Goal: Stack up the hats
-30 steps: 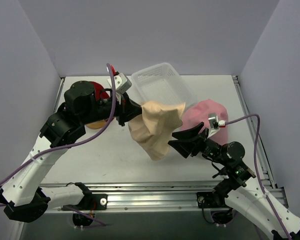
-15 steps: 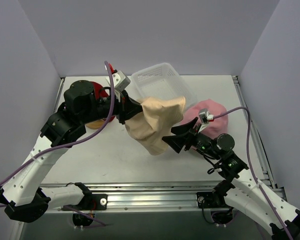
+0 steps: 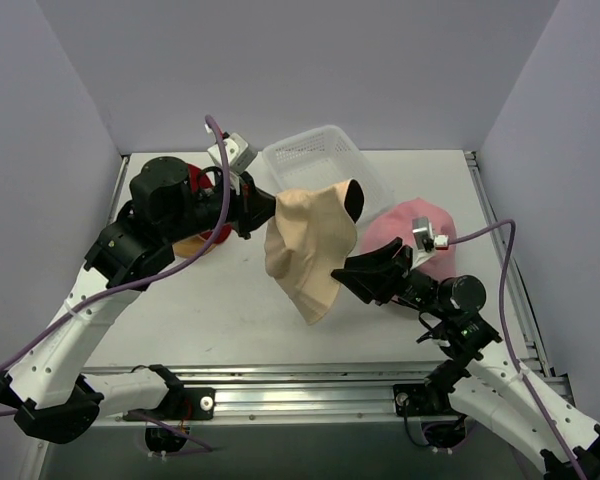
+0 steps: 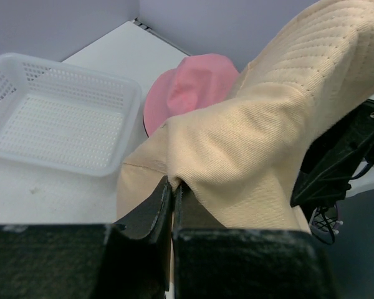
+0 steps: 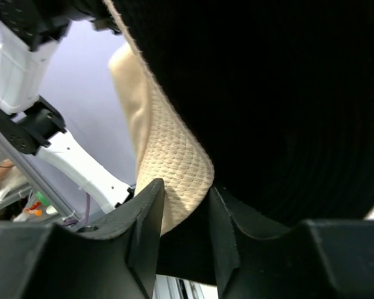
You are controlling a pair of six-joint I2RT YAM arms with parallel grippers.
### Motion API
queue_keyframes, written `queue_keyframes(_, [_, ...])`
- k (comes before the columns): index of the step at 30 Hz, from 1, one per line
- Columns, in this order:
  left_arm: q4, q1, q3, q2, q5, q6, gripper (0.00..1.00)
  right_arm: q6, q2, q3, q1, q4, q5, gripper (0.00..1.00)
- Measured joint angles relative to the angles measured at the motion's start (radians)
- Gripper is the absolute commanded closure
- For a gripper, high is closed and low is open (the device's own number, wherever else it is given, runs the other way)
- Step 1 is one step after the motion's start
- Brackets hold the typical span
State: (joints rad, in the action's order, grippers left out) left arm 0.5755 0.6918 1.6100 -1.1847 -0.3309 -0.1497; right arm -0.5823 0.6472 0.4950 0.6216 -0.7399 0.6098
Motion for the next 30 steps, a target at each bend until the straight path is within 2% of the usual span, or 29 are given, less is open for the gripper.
queue_keyframes(5, [0.008,-0.001,0.000,-0.017,0.057,0.000,0.98,-0.035,-0.043,-0.012,0.000,-0.047,0.008,0.95])
queue_keyframes(6, [0.014,0.000,0.000,-0.022,0.069,0.000,0.98,-0.043,-0.050,-0.012,0.000,-0.058,0.009,0.94])
queue_keyframes(9, [0.027,-0.001,0.000,-0.036,0.105,0.000,0.98,-0.060,-0.055,-0.012,0.000,-0.089,0.018,0.82])
queue_keyframes(15, [0.032,-0.001,-0.016,-0.044,0.143,-0.001,0.98,-0.087,0.000,-0.011,0.000,-0.114,0.038,0.75])
queue_keyframes(16, [0.032,-0.001,-0.016,-0.046,0.145,-0.002,0.98,-0.092,0.012,-0.011,0.000,-0.117,0.039,0.75])
queue_keyframes(19, [0.032,-0.001,-0.017,-0.049,0.151,-0.005,0.98,-0.097,0.043,-0.011,0.000,-0.107,0.034,0.92])
queue_keyframes(20, [0.030,-0.001,-0.020,-0.049,0.153,-0.005,0.98,-0.093,0.046,-0.011,0.000,-0.089,0.026,1.00])
queue_keyframes(24, [0.031,-0.001,-0.030,-0.049,0.153,-0.014,0.98,-0.062,-0.011,0.013,0.000,0.080,-0.070,1.00])
queue_keyframes(30, [0.032,0.007,-0.018,-0.062,0.142,-0.051,0.98,-0.003,-0.142,0.166,0.001,0.366,-0.285,1.00])
